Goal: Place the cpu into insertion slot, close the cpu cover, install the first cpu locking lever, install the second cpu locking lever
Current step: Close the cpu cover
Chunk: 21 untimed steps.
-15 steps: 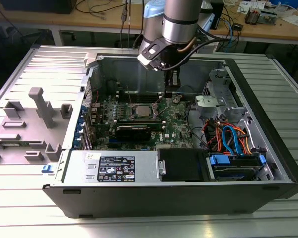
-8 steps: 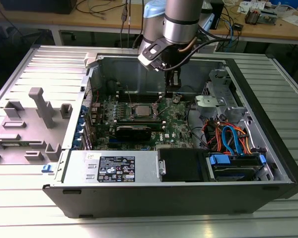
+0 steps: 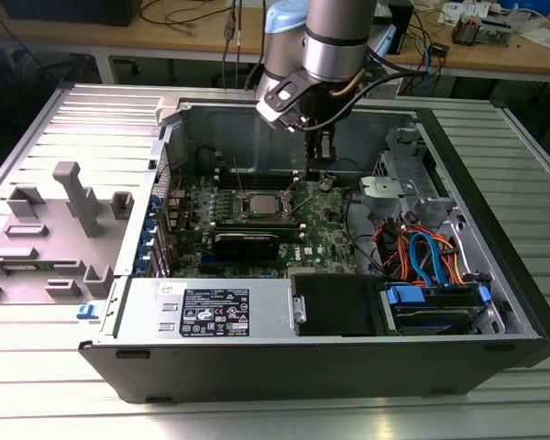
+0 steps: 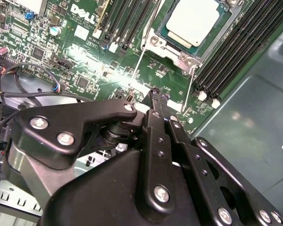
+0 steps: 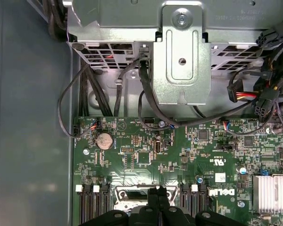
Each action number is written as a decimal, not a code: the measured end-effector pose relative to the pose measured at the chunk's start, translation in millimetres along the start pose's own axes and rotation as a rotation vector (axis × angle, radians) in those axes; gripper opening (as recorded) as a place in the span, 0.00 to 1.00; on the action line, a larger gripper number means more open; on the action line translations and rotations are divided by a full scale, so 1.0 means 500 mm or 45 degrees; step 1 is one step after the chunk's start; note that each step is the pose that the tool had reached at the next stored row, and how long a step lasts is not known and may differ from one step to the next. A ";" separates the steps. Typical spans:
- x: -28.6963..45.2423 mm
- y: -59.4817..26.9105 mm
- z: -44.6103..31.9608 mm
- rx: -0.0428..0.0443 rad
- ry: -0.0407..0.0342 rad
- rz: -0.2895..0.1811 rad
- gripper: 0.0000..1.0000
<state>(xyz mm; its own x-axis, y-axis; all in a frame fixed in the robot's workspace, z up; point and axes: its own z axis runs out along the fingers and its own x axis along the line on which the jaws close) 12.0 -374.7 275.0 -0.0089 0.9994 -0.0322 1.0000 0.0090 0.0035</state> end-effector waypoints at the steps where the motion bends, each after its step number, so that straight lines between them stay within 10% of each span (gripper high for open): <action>1: 0.000 0.001 0.000 0.000 0.0001 0.000 0.11; 21: 0.000 0.023 0.003 0.000 0.0001 0.000 0.11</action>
<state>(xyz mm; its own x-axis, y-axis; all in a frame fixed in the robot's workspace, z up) 23.6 -374.7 273.6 -0.0089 0.9994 -0.0322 1.0000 0.0090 0.0035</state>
